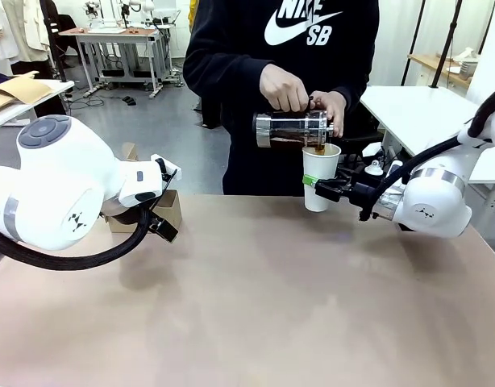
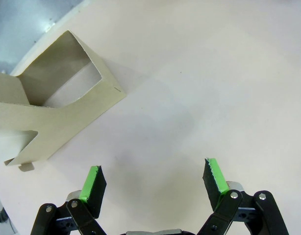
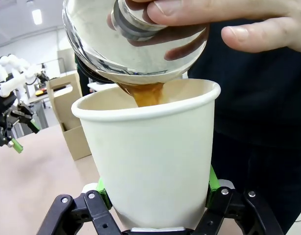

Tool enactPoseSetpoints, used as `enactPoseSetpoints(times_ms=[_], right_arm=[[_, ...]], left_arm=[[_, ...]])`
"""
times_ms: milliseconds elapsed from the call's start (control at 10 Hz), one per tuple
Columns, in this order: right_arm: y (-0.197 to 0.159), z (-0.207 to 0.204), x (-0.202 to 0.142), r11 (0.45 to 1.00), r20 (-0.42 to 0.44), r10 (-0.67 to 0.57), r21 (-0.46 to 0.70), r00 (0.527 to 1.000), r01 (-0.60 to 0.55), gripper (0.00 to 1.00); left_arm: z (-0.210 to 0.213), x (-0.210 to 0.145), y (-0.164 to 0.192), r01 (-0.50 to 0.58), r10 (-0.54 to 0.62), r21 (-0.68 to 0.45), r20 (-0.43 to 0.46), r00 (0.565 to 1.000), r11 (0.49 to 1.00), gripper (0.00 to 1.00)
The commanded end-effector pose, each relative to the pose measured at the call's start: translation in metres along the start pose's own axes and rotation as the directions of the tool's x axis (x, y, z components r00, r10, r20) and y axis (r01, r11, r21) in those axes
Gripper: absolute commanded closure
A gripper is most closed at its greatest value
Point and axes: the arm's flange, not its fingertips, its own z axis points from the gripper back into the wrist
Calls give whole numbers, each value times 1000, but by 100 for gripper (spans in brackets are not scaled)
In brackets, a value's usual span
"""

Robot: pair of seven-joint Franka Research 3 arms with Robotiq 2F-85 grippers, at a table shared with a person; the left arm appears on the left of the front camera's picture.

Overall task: Pour a drink into a cup and package it in a carrier.
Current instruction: When a person places the Paper Cup Lid on the 600 ml Paper Cup , lift the 600 ml Paper Cup.

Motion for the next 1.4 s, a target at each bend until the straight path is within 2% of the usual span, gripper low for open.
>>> enactPoseSetpoints(times_ms=[0,1300], right_arm=[[2,-3,3,1000,-4,-3,-21,1000,3,20],[2,-3,3,1000,-4,-3,-21,1000,3,20]], left_arm=[[0,0,1,-2,2,-2,1,1000,1000,0],[0,0,1,-2,2,-2,1,1000,1000,0]])
